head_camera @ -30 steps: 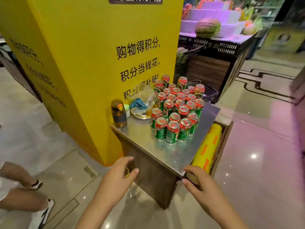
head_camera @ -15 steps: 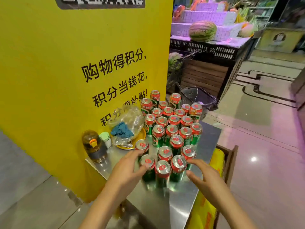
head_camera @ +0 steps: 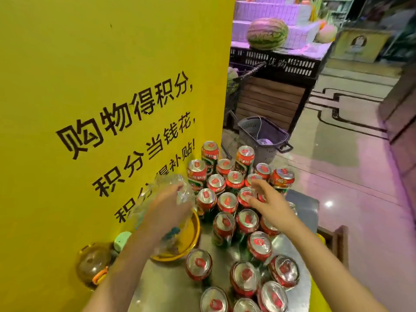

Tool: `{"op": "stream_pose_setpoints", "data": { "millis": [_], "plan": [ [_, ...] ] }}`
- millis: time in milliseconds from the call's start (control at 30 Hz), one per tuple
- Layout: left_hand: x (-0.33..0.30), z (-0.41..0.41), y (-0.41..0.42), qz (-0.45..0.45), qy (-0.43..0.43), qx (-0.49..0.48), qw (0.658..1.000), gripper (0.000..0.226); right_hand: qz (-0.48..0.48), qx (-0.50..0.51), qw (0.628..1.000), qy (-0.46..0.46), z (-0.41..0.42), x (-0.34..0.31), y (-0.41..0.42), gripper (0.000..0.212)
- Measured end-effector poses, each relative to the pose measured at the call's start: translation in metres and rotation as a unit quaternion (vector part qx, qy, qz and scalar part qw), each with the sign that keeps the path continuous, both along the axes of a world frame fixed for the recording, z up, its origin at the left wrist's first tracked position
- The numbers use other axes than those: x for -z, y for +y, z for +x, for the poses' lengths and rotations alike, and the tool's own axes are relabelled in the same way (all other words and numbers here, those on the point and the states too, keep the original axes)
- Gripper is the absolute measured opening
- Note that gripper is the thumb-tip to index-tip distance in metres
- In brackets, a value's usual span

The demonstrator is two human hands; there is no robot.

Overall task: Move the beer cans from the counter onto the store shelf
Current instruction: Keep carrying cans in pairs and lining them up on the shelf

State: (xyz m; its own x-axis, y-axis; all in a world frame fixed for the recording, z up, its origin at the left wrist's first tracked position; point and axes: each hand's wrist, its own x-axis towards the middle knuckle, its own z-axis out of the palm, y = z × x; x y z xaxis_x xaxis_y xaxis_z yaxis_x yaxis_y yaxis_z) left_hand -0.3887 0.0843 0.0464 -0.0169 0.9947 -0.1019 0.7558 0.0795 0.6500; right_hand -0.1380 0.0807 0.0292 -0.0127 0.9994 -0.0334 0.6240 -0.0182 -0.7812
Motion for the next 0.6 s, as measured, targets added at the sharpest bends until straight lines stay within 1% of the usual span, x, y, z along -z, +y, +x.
{"op": "stream_pose_setpoints", "data": {
  "millis": [100,167,367,433,500,600],
  "plan": [
    [0.007,0.001,0.048,-0.012,0.006,0.019,1.000,0.068,0.013,0.078,0.996,0.034,-0.001,0.003,0.052,0.051],
    [0.011,0.002,0.075,-0.023,0.030,0.040,0.998,0.075,0.015,0.109,0.993,0.047,0.000,0.007,0.084,0.057],
    [0.042,0.002,0.143,-0.032,0.026,0.129,0.991,0.098,-0.044,0.121,0.991,0.046,0.024,0.050,0.174,0.111],
    [0.050,0.003,0.156,-0.049,0.024,0.146,0.988,0.101,-0.054,0.114,0.991,0.046,0.036,0.075,0.199,0.122],
    [0.057,0.002,0.164,-0.061,0.019,0.157,0.986,0.104,-0.056,0.117,0.991,0.033,0.030,0.077,0.207,0.121],
    [0.067,0.000,0.168,-0.075,-0.005,0.160,0.984,0.105,-0.041,0.136,0.990,-0.002,0.019,0.071,0.209,0.104]
  ]
}}
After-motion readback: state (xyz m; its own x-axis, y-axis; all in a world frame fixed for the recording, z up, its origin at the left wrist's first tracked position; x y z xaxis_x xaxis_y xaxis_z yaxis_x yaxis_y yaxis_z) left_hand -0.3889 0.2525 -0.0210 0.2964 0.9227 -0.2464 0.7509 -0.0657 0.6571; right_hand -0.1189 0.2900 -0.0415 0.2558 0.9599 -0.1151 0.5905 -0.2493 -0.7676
